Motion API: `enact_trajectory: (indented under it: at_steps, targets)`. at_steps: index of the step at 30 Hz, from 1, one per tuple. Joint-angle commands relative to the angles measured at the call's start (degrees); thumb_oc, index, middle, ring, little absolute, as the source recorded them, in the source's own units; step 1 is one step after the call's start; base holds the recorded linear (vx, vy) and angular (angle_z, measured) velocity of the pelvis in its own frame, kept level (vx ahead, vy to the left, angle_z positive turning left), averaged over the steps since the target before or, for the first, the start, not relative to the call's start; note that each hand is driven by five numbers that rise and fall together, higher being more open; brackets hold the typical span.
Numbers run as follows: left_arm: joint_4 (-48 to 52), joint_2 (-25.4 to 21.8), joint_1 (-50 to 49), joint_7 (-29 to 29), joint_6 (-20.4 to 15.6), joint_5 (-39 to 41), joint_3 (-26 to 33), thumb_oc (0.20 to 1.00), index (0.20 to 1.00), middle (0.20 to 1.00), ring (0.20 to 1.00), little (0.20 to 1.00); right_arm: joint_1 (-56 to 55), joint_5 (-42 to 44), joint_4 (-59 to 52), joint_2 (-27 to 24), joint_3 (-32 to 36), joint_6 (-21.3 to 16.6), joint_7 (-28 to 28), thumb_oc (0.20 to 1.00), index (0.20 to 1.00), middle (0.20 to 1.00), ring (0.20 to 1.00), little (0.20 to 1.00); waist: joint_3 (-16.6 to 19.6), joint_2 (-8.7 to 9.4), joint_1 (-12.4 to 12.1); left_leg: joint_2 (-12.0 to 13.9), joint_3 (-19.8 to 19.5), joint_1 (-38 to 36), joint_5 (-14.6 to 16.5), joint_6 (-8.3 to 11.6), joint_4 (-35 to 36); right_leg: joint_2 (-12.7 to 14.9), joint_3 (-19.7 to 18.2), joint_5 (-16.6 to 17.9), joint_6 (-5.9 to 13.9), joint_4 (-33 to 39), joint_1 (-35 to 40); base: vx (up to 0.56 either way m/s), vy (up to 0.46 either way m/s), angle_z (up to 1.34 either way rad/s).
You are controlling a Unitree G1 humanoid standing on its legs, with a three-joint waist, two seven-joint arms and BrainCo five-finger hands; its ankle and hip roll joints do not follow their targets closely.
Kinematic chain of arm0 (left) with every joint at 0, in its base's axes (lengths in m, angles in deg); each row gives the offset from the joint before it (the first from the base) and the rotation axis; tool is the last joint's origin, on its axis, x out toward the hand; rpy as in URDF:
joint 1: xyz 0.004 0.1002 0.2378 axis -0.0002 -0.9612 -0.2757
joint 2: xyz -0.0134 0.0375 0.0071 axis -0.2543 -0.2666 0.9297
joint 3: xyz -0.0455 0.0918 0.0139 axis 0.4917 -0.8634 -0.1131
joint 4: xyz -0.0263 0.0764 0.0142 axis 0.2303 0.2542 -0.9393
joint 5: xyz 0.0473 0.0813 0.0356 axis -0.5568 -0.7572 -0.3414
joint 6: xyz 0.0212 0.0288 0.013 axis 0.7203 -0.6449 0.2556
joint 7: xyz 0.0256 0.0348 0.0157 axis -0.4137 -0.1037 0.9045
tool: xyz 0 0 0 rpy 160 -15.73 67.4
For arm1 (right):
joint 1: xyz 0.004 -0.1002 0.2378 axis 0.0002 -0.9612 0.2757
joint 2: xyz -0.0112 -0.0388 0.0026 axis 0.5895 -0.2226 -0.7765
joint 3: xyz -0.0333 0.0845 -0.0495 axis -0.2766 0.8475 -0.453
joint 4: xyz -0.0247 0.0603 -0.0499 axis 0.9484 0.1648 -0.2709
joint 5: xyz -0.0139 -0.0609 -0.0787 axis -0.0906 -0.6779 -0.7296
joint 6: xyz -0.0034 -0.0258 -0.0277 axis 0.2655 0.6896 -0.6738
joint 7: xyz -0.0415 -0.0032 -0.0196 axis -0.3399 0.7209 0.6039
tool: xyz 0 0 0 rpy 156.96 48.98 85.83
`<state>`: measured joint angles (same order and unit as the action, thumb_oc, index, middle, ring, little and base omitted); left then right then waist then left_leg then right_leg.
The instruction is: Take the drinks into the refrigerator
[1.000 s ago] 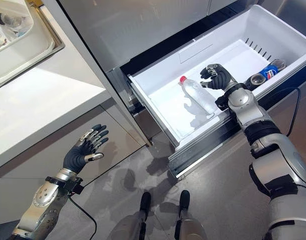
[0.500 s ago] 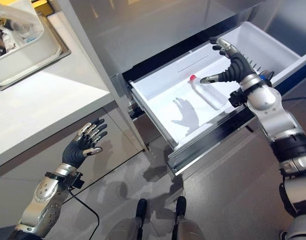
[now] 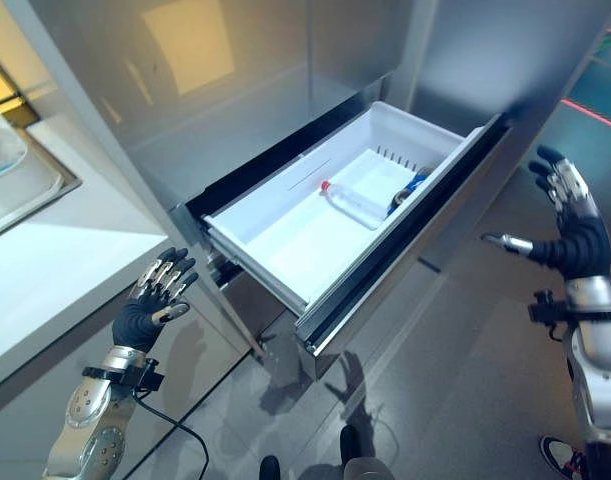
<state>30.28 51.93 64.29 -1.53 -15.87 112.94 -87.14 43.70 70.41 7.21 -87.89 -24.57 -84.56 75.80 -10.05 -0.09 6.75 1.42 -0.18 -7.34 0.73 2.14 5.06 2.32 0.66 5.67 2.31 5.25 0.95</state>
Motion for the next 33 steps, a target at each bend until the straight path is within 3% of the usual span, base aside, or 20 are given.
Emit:
enact_trajectory:
  at_steps: [1, 8, 9, 10, 17, 19, 26, 33]
  targets:
    - [0.97, -1.08, -1.56, 0.95, -3.85, -2.58, 2.31, 1.0, 1.0, 1.0, 1.0, 1.0, -0.7, -2.86, 4.53, 1.76, -0.11, -2.38, 1.24, 1.0, 1.0, 1.0, 1.0, 1.0, 3.2, 0.63, 0.54, -2.51, -1.3, 1.63, 6.09, -3.73, -4.82, 2.44, 1.08, -8.9, 3.64, -6.62, 1.51, 0.01, 0.015, -0.19]
    - [1.92, -0.3, -3.57, 1.87, -4.63, -3.79, 4.17, 1.0, 1.0, 1.0, 1.0, 1.0, -6.72, -15.6, 18.98, 0.04, -9.18, -0.17, 0.97, 1.0, 1.0, 1.0, 1.0, 1.0, 3.42, 0.2, 1.25, -2.35, 0.41, 0.42, 6.73, -3.74, -4.18, 2.14, -0.81, -8.63, 3.95, -6.13, 1.58, 0.01, 0.004, -0.12]
    - [2.04, -0.24, -3.53, 1.72, -4.76, -3.87, 4.14, 1.0, 1.0, 1.0, 1.0, 1.0, -6.83, -15.84, 20.93, -0.04, -10.55, -0.12, 0.68, 0.862, 0.862, 0.862, 0.862, 0.862, 3.4, 0.2, 1.23, -2.37, 0.44, 0.43, 6.67, -3.73, -4.2, 2.16, -0.88, -8.54, 3.98, -6.04, 1.59, -0.04, -0.01, -0.03]
    - [2.03, -0.53, -2.98, 1.35, -5.07, -3.7, 3.79, 1.0, 1.0, 1.0, 1.0, 1.0, -6.25, -17.2, 23.94, -0.89, -13.42, 0.23, 0.78, 0.2, 0.2, 0.2, 0.2, 0.2, 3.32, 0.21, 1.17, -2.45, 0.59, 0.48, 6.57, -3.67, -4.2, 2.2, -1.08, -8.32, 4.1, -5.89, 1.54, -0.03, -0.005, -0.02]
    - [2.74, -0.9, -2.13, 0.65, -5.46, -4.23, 2.31, 1.0, 1.0, 1.0, 1.0, 1.0, -3.85, -23.8, 28.63, -2.09, -22.38, 1.2, 0.6, 0.2, 0.2, 0.2, 0.2, 0.2, 3.19, 0.48, 0.25, -2.59, 0.37, 0.4, 6.32, -3.6, -4.05, 2.46, -0.89, -8.26, 4.17, -5.56, 2.0, -0.01, -0.009, -0.04]
    - [3.38, -1.12, -0.45, 0.25, -5.36, -4.23, 0.29, 1.0, 1.0, 1.0, 1.0, 1.0, -0.35, -27.6, 31.61, -2.83, -27.68, 2.25, 0.94, 0.2, 0.2, 0.2, 0.2, 0.2, 3.26, 0.76, -0.66, -2.6, -0.22, 0.24, 6.15, -3.51, -3.95, 2.62, -0.19, -8.33, 4.14, -5.39, 2.73, -0.02, -0.012, 0.0]
    - [5.87, -1.26, 2.25, -0.4, -5.31, -3.65, -3.22, 1.0, 1.0, 1.0, 1.0, 1.0, 10.72, -28.46, 40.06, -0.64, -37.18, 3.85, 2.3, 0.2, 0.2, 0.2, 0.2, 0.2, 3.71, 1.62, -2.93, -2.59, -2.23, 0.52, 4.84, -3.24, -3.27, 3.03, 2.21, -8.05, 3.88, -4.67, 3.8, -0.01, -0.016, 0.11]
    - [7.81, -1.85, 3.25, -0.21, -5.11, -2.65, -5.92, 1.0, 1.0, 1.0, 1.0, 1.0, 19.99, -29.49, 40.91, 0.42, -43.6, 4.33, 2.65, 0.2, 0.2, 0.2, 0.2, 0.2, 3.56, 2.21, -4.98, -2.79, -4.39, 0.67, 4.27, -3.18, -2.91, 3.27, 4.46, -8.27, 3.62, -4.75, 4.6, 0.0, -0.012, 0.24]
